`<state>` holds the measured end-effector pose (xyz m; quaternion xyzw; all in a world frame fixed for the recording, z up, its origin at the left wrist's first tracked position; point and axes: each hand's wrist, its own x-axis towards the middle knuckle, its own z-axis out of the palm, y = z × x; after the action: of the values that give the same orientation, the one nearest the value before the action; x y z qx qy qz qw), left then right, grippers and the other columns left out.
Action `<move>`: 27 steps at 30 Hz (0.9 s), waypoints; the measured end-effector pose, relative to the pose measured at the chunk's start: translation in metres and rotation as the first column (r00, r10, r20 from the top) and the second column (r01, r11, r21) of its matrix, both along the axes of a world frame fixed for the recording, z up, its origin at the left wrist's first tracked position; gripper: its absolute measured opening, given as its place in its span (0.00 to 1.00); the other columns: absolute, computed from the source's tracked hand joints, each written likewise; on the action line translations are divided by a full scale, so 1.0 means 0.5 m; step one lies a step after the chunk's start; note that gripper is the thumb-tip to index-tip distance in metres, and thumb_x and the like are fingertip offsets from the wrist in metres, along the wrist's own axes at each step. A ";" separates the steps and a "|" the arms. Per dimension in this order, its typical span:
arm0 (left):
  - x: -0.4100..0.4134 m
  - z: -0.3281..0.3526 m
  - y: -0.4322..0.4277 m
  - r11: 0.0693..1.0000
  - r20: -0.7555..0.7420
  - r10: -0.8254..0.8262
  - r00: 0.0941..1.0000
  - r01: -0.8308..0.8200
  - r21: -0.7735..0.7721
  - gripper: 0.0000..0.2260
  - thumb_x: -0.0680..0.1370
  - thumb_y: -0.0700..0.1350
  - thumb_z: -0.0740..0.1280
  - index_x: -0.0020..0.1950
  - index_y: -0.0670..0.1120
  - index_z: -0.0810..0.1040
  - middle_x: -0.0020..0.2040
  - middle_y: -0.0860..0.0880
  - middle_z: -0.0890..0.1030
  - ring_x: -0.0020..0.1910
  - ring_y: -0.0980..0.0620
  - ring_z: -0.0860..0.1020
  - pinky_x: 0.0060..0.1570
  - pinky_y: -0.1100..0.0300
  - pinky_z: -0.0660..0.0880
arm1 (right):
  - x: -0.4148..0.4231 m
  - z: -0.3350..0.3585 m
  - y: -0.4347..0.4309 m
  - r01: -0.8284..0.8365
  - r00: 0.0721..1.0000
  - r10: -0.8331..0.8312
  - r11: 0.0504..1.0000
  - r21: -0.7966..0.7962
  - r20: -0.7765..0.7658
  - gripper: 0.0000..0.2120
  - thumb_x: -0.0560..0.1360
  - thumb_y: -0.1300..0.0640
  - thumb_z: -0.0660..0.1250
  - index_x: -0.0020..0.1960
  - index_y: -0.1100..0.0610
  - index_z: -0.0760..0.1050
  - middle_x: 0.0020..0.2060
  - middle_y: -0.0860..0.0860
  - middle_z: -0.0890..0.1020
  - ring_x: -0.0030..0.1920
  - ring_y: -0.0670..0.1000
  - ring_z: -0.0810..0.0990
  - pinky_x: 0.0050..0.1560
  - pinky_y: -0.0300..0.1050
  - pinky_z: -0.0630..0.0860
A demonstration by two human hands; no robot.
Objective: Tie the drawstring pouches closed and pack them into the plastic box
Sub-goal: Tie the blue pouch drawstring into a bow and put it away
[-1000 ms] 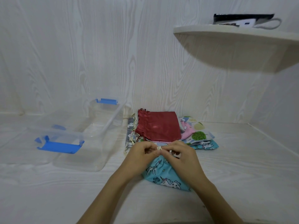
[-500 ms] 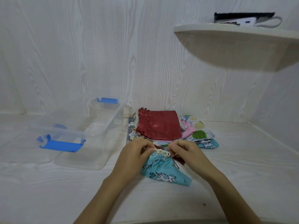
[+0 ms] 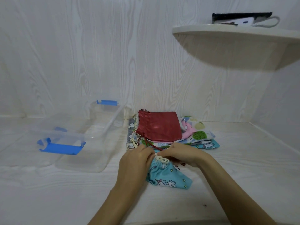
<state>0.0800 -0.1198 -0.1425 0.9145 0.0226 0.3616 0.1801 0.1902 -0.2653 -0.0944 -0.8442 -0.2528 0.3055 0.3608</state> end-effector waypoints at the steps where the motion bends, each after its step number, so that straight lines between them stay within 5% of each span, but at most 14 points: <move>1: -0.001 -0.002 -0.003 1.000 0.000 0.027 1.000 -0.027 0.016 0.02 0.74 0.48 0.72 0.41 0.53 0.82 0.37 0.56 0.80 0.32 0.55 0.76 0.29 0.62 0.72 | 0.001 -0.002 0.002 0.015 1.000 -0.015 0.999 -0.039 -0.001 0.20 0.68 0.40 0.72 0.26 0.52 0.73 0.25 0.48 0.75 0.27 0.47 0.68 0.32 0.41 0.64; 4: -0.004 -0.009 -0.014 0.997 -0.013 0.071 0.997 -0.071 0.022 0.03 0.73 0.47 0.73 0.39 0.52 0.82 0.34 0.55 0.80 0.29 0.55 0.76 0.27 0.60 0.72 | -0.002 -0.003 0.005 0.015 0.999 -0.016 1.000 -0.008 -0.030 0.14 0.70 0.48 0.73 0.33 0.57 0.79 0.30 0.51 0.80 0.30 0.47 0.73 0.34 0.40 0.69; 7: -0.006 -0.009 -0.021 0.996 -0.029 0.086 0.996 -0.085 0.029 0.03 0.72 0.48 0.74 0.39 0.53 0.82 0.32 0.55 0.79 0.28 0.55 0.75 0.26 0.61 0.71 | -0.003 -0.003 0.007 0.001 0.999 0.002 0.998 0.063 -0.047 0.11 0.71 0.54 0.73 0.44 0.62 0.84 0.43 0.57 0.86 0.45 0.57 0.82 0.51 0.52 0.77; 10: -0.008 -0.008 -0.023 0.997 -0.021 0.082 0.996 -0.082 0.006 0.03 0.71 0.47 0.75 0.39 0.53 0.82 0.32 0.55 0.80 0.28 0.55 0.76 0.25 0.60 0.73 | -0.004 -0.008 0.007 -0.013 0.997 0.018 0.997 0.076 -0.071 0.11 0.71 0.54 0.73 0.48 0.60 0.85 0.49 0.59 0.85 0.54 0.61 0.82 0.62 0.59 0.74; 17: -0.025 -0.007 -0.033 0.970 0.056 0.022 0.998 -0.008 -0.244 0.10 0.77 0.47 0.68 0.58 0.53 0.81 0.49 0.57 0.83 0.46 0.58 0.79 0.45 0.63 0.76 | -0.011 -0.025 0.012 0.061 0.998 -0.050 0.947 0.314 -0.041 0.04 0.73 0.62 0.71 0.46 0.61 0.83 0.45 0.60 0.85 0.45 0.54 0.83 0.57 0.52 0.78; 22: -0.010 -0.006 -0.024 0.990 0.163 -0.128 0.978 0.135 -0.034 0.13 0.77 0.42 0.67 0.62 0.49 0.80 0.52 0.52 0.82 0.54 0.57 0.76 0.54 0.63 0.74 | -0.021 -0.013 0.018 0.006 0.993 -0.037 0.962 0.275 0.110 0.07 0.73 0.65 0.69 0.46 0.58 0.85 0.43 0.56 0.87 0.48 0.52 0.85 0.53 0.41 0.80; 25: -0.004 0.001 -0.015 0.984 0.119 -0.180 0.976 0.181 0.010 0.15 0.78 0.45 0.63 0.63 0.52 0.79 0.57 0.54 0.81 0.59 0.58 0.73 0.60 0.61 0.70 | -0.019 0.005 0.015 -0.038 0.984 -0.002 0.975 0.217 0.179 0.08 0.71 0.66 0.70 0.40 0.55 0.85 0.38 0.54 0.86 0.43 0.49 0.84 0.52 0.44 0.79; 27: -0.008 0.013 -0.014 0.960 0.027 -0.238 0.971 0.239 -0.148 0.14 0.79 0.46 0.65 0.63 0.55 0.78 0.56 0.58 0.81 0.57 0.63 0.75 0.59 0.65 0.71 | -0.014 0.011 0.013 -0.046 0.974 0.002 0.981 0.190 0.225 0.05 0.70 0.64 0.72 0.40 0.56 0.85 0.40 0.56 0.86 0.45 0.55 0.85 0.54 0.51 0.79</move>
<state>0.0759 -0.1266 -0.1360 0.8928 -0.0613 0.3386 0.2909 0.1831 -0.2588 -0.0887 -0.8308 -0.3305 0.1870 0.4069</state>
